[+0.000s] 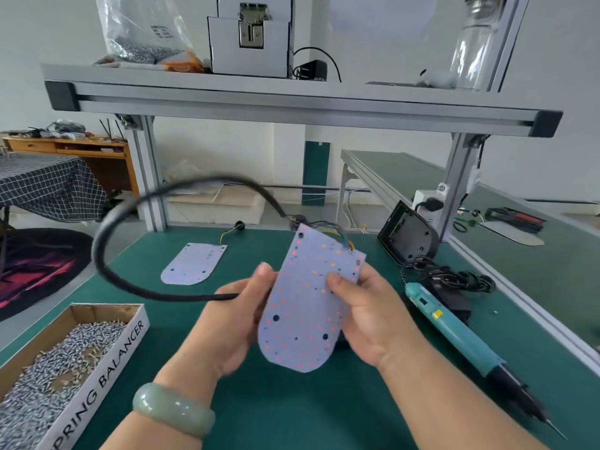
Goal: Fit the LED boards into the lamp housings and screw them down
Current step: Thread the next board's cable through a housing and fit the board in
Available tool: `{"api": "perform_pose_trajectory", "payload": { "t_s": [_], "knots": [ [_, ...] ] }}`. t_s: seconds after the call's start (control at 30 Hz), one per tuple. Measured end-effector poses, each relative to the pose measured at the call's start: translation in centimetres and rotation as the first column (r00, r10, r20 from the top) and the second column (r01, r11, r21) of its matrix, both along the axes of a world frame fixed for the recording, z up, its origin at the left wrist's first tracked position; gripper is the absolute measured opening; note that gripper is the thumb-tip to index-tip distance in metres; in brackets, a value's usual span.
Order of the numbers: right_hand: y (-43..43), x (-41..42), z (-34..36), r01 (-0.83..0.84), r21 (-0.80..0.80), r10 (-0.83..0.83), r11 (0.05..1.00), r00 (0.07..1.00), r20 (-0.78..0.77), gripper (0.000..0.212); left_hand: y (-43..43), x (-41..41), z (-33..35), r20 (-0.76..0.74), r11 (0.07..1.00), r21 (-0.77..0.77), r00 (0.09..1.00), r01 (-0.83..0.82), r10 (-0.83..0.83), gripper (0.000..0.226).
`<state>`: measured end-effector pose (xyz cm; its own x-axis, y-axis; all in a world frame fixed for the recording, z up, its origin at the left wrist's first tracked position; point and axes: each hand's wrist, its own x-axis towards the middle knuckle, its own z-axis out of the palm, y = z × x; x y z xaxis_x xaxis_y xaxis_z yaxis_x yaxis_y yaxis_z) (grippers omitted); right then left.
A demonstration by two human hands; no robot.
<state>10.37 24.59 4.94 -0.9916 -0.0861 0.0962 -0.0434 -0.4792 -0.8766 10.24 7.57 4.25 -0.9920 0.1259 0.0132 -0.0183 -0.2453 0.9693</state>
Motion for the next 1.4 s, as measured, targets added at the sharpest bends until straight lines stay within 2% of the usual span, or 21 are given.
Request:
{"api": "perform_pose_trajectory", "payload": {
  "t_s": [0.07,0.13,0.17,0.2,0.23,0.27,0.33,0.37,0.4,0.47,0.57,0.63,0.7,0.8,0.97,1.1,1.2,1.4],
  "knots": [
    [-0.8,-0.3,-0.6,0.031,0.035,-0.03,0.999,0.999,-0.02,0.014,0.9,0.5,0.0,-0.008,0.998,-0.055,1.0,0.029,-0.029,0.034],
    [-0.2,-0.8,-1.0,0.24,0.215,-0.22,0.947,0.969,-0.111,0.02,0.9,0.4,0.1,-0.016,0.998,-0.053,0.999,-0.036,0.035,0.025],
    [0.5,-1.2,-1.2,0.408,0.399,-0.363,0.821,0.913,-0.186,0.028,0.7,0.3,0.1,-0.008,0.997,-0.023,0.997,-0.077,0.077,0.026],
    [1.5,-1.5,-1.5,0.534,0.596,-0.474,0.6,0.837,-0.272,0.036,0.3,0.1,0.1,0.001,0.994,0.03,0.995,-0.104,0.104,0.027],
    [2.4,-1.8,-1.8,0.532,0.752,-0.504,0.389,0.807,-0.309,0.047,0.0,0.0,0.1,0.008,0.989,0.098,0.993,-0.115,0.114,0.027],
    [3.1,-2.1,-2.3,0.426,0.862,-0.49,0.275,0.834,-0.256,0.057,-0.2,-0.1,0.2,0.021,0.98,0.16,0.993,-0.121,0.119,0.027],
    [3.6,-2.3,-3.3,0.124,0.979,-0.42,0.161,0.906,-0.045,0.063,-0.3,-0.2,0.3,0.068,0.955,0.256,0.988,-0.149,0.136,0.031],
    [3.6,-2.6,-3.6,0.035,0.991,-0.399,0.131,0.917,0.02,0.053,-0.3,-0.3,0.2,0.092,0.943,0.293,0.986,-0.158,0.137,0.036],
    [3.6,-2.8,-3.7,0.02,0.988,-0.398,0.152,0.916,0.043,0.037,-0.2,-0.4,0.1,0.111,0.932,0.324,0.985,-0.162,0.132,0.042],
    [3.7,-2.8,-3.6,0.086,0.934,-0.441,0.346,0.894,0.081,0.009,-0.2,-0.5,0.1,0.119,0.914,0.378,0.987,-0.147,0.109,0.046],
    [3.7,-2.4,-3.0,0.221,0.708,-0.491,0.671,0.848,0.201,0.015,-0.3,-0.5,0.3,0.074,0.883,0.453,0.992,-0.121,0.098,0.03],
    [3.4,-1.8,-2.9,0.279,0.572,-0.485,0.772,0.84,0.244,0.026,-0.4,-0.5,0.5,0.036,0.859,0.502,0.994,-0.106,0.102,0.033],
    [3.2,-1.3,-2.7,0.339,0.532,-0.499,0.776,0.846,0.188,0.027,-0.6,-0.5,0.8,0.006,0.828,0.552,0.994,-0.097,0.112,0.036],
    [2.9,-0.8,-2.7,0.425,0.561,-0.534,0.71,0.845,0.035,0.017,-0.8,-0.2,1.0,-0.036,0.801,0.597,0.997,-0.039,0.075,0.033],
    [1.6,-0.1,-2.7,0.488,0.578,-0.525,0.654,0.843,-0.118,0.016,0.4,0.0,0.8,-0.06,0.836,0.549,0.998,0.019,0.016,0.034],
    [1.2,0.5,-2.7,0.55,0.572,-0.481,0.609,0.829,-0.285,0.015,0.7,-0.4,0.6,0.008,0.856,0.512,0.997,-0.073,0.08,0.034],
    [1.1,0.9,-2.5,0.587,0.582,-0.442,0.563,0.809,-0.388,0.021,0.4,-0.4,0.7,-0.008,0.856,0.497,0.985,-0.145,0.171,0.032],
    [1.0,1.3,-2.2,0.599,0.545,-0.436,0.586,0.801,-0.411,0.024,0.0,-0.2,1.4,-0.032,0.855,0.48,0.97,-0.197,0.242,0.043]
  ]
}}
